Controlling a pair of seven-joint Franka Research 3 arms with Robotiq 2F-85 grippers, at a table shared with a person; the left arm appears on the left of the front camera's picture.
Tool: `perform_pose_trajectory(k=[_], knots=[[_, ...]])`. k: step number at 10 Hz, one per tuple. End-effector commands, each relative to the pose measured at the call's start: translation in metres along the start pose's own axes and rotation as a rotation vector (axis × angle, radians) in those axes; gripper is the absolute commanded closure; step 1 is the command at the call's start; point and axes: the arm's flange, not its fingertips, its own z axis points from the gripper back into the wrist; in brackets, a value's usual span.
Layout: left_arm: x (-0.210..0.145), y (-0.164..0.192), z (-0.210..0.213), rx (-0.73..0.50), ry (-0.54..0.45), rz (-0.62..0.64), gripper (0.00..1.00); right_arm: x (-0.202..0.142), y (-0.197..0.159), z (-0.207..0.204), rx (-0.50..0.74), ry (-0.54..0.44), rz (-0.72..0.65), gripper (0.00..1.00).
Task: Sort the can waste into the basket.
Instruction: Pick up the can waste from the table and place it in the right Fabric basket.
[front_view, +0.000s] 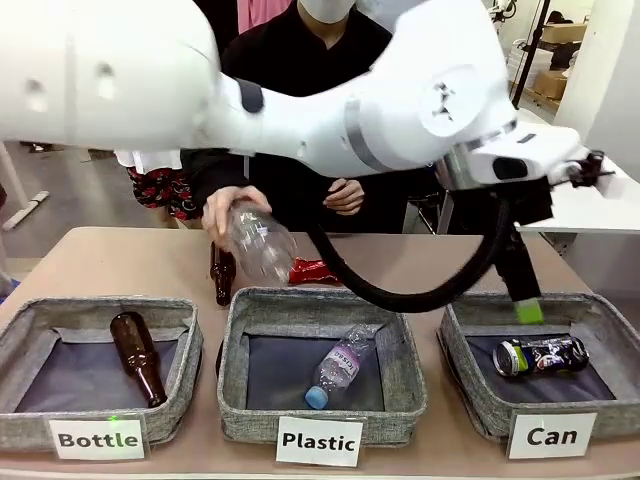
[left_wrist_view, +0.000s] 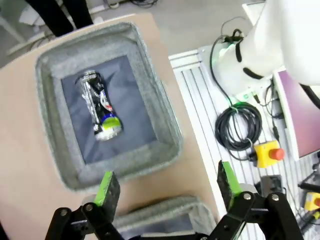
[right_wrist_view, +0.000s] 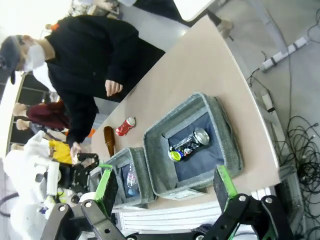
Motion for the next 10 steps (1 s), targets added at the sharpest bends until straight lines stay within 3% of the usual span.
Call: perform_pose_trajectory(k=[1,4,10], knots=[[-0.025,-0.022,0.015,-0.011,0.001,-0.009,0.00,-0.009,0.021,-0.019,-0.003,0.002,-0.023,0.00],[-0.010,-0.033,-0.007,-0.165,-0.170,-0.238,0.00,0.000,0.008,0.001,0.023,-0.025,-0.076,0.00],[-0.013,-0.024,-0.015,-0.132,-0.110,-0.170,0.00,0.001,-0.003,0.003,0.003,-0.009,-0.053,0.00]])
